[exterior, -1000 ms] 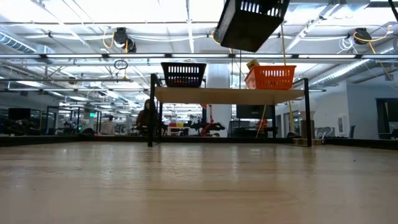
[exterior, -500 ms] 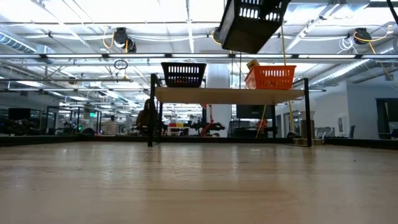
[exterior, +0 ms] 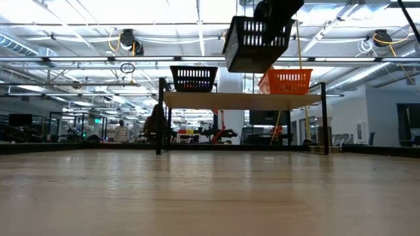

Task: Pick & Place Office Desk Supplies
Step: Put the black bin with rubber band on the shelf

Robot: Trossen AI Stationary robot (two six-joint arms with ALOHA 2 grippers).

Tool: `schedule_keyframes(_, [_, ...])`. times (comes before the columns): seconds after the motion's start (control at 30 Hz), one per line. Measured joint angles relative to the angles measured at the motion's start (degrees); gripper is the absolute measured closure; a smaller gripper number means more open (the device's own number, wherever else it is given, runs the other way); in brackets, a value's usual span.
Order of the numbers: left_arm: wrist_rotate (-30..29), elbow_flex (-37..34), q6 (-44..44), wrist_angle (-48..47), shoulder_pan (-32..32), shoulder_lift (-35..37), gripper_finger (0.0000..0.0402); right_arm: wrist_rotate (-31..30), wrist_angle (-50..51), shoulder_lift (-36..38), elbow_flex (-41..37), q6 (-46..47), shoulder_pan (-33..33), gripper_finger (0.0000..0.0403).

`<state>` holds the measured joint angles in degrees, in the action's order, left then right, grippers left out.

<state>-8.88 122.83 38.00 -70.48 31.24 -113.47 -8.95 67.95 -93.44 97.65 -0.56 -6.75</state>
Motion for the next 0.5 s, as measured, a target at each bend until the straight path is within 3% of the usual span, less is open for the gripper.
schedule_keyframes(0.5, [0.94,0.00,0.28,0.09,1.02,0.00,0.0146,0.24,-0.98,-1.99,0.00,-0.77,2.92,0.0403])
